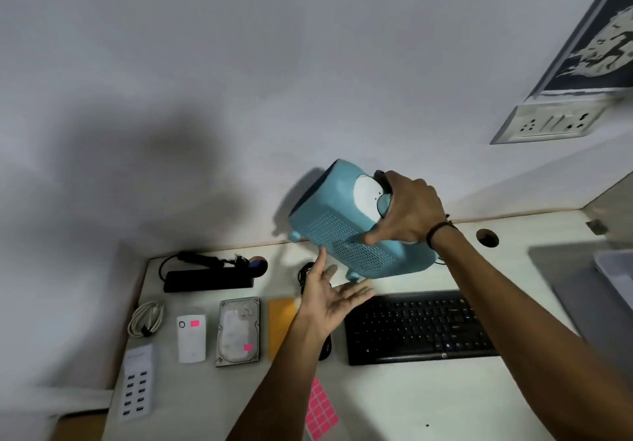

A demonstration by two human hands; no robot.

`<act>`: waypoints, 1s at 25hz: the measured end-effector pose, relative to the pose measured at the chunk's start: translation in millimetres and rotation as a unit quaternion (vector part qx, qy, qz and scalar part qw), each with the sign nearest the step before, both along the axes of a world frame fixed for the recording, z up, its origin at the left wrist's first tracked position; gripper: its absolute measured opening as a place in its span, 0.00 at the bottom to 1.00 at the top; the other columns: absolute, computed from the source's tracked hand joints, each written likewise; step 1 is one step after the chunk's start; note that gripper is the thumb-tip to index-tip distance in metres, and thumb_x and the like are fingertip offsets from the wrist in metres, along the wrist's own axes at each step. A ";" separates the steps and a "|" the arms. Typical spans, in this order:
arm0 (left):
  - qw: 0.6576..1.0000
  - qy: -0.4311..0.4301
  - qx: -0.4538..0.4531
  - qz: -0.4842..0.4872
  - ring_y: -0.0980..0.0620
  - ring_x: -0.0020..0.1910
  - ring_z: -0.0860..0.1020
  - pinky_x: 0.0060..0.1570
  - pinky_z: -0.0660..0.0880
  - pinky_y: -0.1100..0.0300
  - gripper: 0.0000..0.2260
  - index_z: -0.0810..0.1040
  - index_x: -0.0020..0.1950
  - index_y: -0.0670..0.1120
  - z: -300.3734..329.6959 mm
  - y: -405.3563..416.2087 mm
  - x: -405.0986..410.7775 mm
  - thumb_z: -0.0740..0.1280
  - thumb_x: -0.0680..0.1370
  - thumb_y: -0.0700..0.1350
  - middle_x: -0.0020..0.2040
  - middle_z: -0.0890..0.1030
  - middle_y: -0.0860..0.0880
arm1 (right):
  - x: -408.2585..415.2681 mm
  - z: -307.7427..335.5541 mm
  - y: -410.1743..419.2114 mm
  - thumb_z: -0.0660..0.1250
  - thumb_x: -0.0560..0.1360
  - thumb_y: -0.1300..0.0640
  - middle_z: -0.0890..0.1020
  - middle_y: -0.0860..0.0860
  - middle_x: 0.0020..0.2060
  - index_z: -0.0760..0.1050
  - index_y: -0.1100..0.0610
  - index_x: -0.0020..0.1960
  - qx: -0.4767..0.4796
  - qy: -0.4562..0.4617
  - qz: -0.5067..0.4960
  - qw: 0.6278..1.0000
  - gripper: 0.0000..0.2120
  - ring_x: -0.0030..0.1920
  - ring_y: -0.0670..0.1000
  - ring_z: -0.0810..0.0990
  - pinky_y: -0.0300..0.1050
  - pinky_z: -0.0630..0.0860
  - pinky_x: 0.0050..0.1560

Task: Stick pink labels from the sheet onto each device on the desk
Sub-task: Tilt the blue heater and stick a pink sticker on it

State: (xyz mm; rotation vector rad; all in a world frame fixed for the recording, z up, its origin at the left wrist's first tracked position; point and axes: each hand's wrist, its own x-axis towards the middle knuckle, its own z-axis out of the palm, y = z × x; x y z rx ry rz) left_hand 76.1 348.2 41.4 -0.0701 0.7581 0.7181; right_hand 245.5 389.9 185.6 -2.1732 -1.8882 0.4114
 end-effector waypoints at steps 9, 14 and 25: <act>0.998 -0.048 -0.042 0.003 0.26 0.69 0.71 0.54 0.77 0.30 0.33 0.68 0.77 0.41 -16.8 20.4 63.9 0.60 0.81 0.63 0.76 0.69 0.38 | 17.2 -46.2 54.9 0.81 0.44 0.43 0.78 0.49 0.46 0.66 0.49 0.64 -0.139 -0.147 0.119 0.972 0.51 0.45 0.55 0.79 0.49 0.78 0.42; 0.998 -0.030 -0.054 -0.001 0.26 0.69 0.71 0.52 0.78 0.31 0.30 0.65 0.78 0.43 -30.4 32.8 76.8 0.54 0.83 0.63 0.78 0.67 0.41 | 24.1 -61.8 70.9 0.82 0.46 0.44 0.74 0.46 0.41 0.66 0.51 0.62 -0.146 -0.188 0.143 0.961 0.48 0.41 0.53 0.74 0.46 0.72 0.39; 0.998 0.025 -0.058 -0.004 0.31 0.67 0.75 0.48 0.80 0.31 0.29 0.65 0.78 0.45 -50.1 23.7 68.3 0.54 0.84 0.62 0.74 0.73 0.41 | 23.8 -88.9 75.4 0.81 0.46 0.33 0.75 0.47 0.48 0.66 0.54 0.64 -0.196 -0.094 0.181 0.959 0.53 0.48 0.54 0.77 0.48 0.77 0.47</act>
